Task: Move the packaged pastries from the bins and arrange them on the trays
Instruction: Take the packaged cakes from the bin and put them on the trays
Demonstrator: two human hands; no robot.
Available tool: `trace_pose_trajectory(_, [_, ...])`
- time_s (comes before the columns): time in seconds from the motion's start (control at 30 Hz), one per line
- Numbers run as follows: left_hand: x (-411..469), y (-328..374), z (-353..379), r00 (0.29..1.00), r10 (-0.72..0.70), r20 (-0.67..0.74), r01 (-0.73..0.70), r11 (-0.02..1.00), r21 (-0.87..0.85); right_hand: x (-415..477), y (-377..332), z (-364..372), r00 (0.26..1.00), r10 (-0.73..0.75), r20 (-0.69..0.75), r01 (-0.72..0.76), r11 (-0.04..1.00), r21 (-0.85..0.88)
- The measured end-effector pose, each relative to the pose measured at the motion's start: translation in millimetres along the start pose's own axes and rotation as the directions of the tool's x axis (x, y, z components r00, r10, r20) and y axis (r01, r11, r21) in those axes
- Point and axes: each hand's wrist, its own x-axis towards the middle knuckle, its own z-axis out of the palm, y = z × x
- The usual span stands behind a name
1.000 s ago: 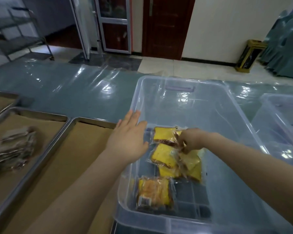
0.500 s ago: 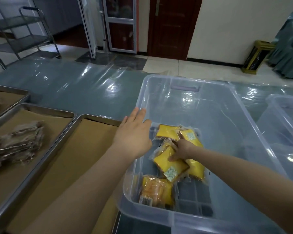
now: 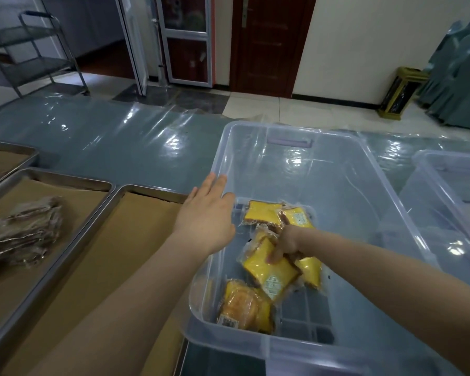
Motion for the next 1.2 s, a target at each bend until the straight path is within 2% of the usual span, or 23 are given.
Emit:
trace_pose_trajectory(0.07, [0,0,0,1.0,-0.004,0.01,0.004,1.0,0.01,-3,12,-11,1.0,0.0,0.009,0.003,0.955,-0.297])
trace_pose_trajectory(0.1, [0,1,0,1.0,-0.006,0.014,0.006,1.0,0.021,-6,18,-12,1.0,-0.005,-0.004,0.002,0.888,-0.459])
trace_pose_trajectory(0.17, [0,2,-1,1.0,-0.009,0.022,0.008,0.999,0.045,-5,33,-8,1.0,0.005,-0.004,-0.006,0.789,-0.615])
trace_pose_trajectory(0.3, [-1,4,-3,0.999,-0.009,0.034,0.007,0.997,0.075,-2,48,1,0.996,-0.035,0.081,0.071,0.863,-0.5])
trace_pose_trajectory(0.43, [0,5,-4,0.999,-0.013,0.032,0.009,0.994,0.113,-5,45,6,0.995,-0.025,0.1,0.066,0.903,-0.425])
trace_pose_trajectory(0.6, [-1,9,-5,0.999,-0.016,0.052,0.002,0.965,0.264,-11,41,5,0.996,-0.084,-0.003,0.07,0.852,-0.52])
trace_pose_trajectory(0.7, [0,13,-7,0.996,-0.006,0.087,-0.034,0.895,0.444,-18,29,-12,0.991,-0.133,-0.009,0.1,0.784,-0.613])
trace_pose_trajectory(0.8, [7,23,-8,0.985,0.028,0.169,-0.115,0.837,0.535,-30,23,-37,0.972,-0.154,-0.176,0.032,0.832,-0.553])
trace_pose_trajectory(0.87, [16,39,1,0.936,0.067,0.347,-0.242,0.837,0.49,-35,31,-52,0.937,-0.111,-0.331,-0.041,0.907,-0.419])
trace_pose_trajectory(0.93, [22,62,20,0.802,0.097,0.589,-0.37,0.856,0.363,-35,41,-56,0.915,-0.051,-0.4,-0.085,0.945,-0.316])
trace_pose_trajectory(1.0, [26,82,46,0.656,0.088,0.75,-0.402,0.881,0.248,-32,47,-51,0.923,-0.025,-0.385,-0.081,0.964,-0.255])
trace_pose_trajectory(1.13, [28,92,86,0.511,0.067,0.857,-0.419,0.89,0.18,-21,52,-44,0.937,-0.023,-0.35,-0.051,0.978,-0.202])
trace_pose_trajectory(1.2, [27,88,97,0.477,0.046,0.878,-0.42,0.889,0.181,-17,53,-47,0.937,-0.025,-0.348,-0.048,0.979,-0.199])
